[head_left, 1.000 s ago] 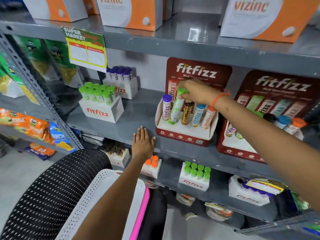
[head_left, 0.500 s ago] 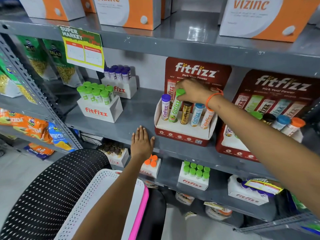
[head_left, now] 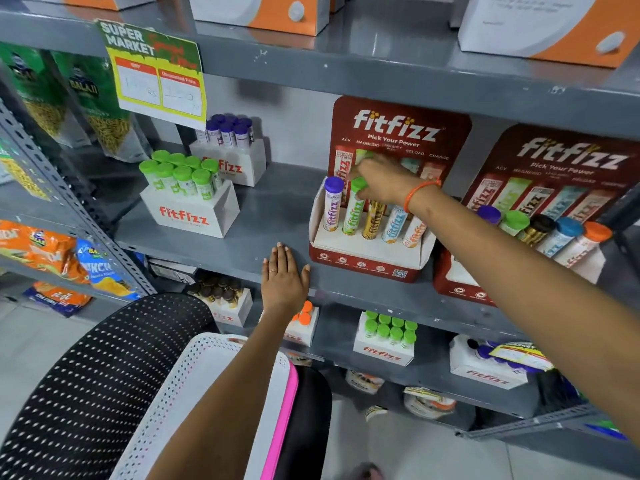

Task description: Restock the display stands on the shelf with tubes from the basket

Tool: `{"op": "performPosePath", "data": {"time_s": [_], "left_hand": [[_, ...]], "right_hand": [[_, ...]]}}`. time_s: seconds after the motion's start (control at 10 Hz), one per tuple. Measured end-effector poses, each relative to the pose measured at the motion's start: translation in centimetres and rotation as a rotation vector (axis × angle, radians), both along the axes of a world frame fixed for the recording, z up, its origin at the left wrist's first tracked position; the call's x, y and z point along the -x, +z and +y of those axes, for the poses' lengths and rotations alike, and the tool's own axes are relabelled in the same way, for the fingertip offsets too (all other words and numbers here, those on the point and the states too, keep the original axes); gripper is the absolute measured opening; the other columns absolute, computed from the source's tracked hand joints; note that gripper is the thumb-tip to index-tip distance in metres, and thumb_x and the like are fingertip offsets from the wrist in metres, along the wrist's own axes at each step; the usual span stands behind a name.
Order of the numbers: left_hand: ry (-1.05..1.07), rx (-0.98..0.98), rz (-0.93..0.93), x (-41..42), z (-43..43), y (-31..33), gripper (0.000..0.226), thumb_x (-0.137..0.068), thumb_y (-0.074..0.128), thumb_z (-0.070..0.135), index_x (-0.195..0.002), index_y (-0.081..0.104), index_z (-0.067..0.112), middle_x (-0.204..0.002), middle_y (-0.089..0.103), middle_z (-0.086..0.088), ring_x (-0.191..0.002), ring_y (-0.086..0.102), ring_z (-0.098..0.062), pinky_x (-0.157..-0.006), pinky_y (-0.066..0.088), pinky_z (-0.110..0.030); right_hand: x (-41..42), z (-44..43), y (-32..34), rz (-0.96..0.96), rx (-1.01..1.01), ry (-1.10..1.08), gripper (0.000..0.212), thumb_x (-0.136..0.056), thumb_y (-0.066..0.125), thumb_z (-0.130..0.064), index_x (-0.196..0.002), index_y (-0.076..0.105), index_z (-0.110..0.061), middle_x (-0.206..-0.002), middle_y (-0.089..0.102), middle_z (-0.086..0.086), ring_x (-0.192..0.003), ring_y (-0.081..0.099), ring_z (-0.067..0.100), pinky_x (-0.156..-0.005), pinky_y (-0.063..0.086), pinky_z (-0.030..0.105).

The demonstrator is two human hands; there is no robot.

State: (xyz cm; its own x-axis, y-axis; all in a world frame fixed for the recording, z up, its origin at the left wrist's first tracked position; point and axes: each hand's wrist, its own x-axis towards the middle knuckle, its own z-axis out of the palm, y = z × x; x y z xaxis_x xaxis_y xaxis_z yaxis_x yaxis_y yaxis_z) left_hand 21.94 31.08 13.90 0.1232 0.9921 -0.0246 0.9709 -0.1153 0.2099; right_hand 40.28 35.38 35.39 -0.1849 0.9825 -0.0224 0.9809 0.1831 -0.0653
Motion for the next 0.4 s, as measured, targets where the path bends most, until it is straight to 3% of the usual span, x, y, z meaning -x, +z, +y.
{"op": "performPosePath", "data": {"time_s": [0.1,0.2,0.3,0.4], "left_hand": [[-0.012,0.005,0.006,0.1,0.1,0.0,0.067,-0.098,0.008,0.050,-0.149,-0.002,0.007,-0.160,-0.002,-0.012,-0.148,-0.003,-0.027,-0.121,-0.001,-0.041],[-0.008,0.096,-0.008,0.1,0.4,0.9,0.069,-0.098,0.011,0.050,-0.149,-0.004,0.006,-0.160,-0.004,-0.012,-0.147,-0.004,-0.027,-0.121,0.000,-0.042],[0.023,0.193,-0.069,-0.3,0.4,3.2,0.071,-0.099,0.028,0.046,-0.148,0.000,0.004,-0.159,0.006,-0.016,-0.147,0.008,-0.032,-0.120,0.012,-0.045],[0.044,0.274,-0.095,-0.9,0.7,6.8,0.061,-0.095,0.043,0.037,-0.143,0.027,0.002,-0.145,0.041,-0.019,-0.132,0.041,-0.037,-0.105,0.036,-0.046]], "right_hand": [[0.1,-0.2,-0.9,-0.004,-0.010,0.010,0.041,-0.084,0.065,-0.005,-0.124,0.058,-0.006,-0.128,0.060,0.019,-0.118,0.056,0.035,-0.103,0.047,0.039],[0.6,-1.3,-1.0,-0.009,-0.034,-0.014,0.050,-0.084,0.066,-0.013,-0.132,0.049,-0.009,-0.132,0.056,0.018,-0.122,0.052,0.035,-0.106,0.041,0.043],[0.5,-3.4,-1.4,-0.016,-0.212,-0.045,0.053,-0.088,0.060,-0.021,-0.136,0.041,-0.006,-0.135,0.052,0.018,-0.126,0.045,0.035,-0.110,0.038,0.048],[0.0,-6.3,-1.8,0.070,-0.408,-0.119,0.043,-0.093,0.052,-0.018,-0.133,0.045,-0.003,-0.135,0.052,0.018,-0.127,0.044,0.033,-0.108,0.041,0.046]]}}
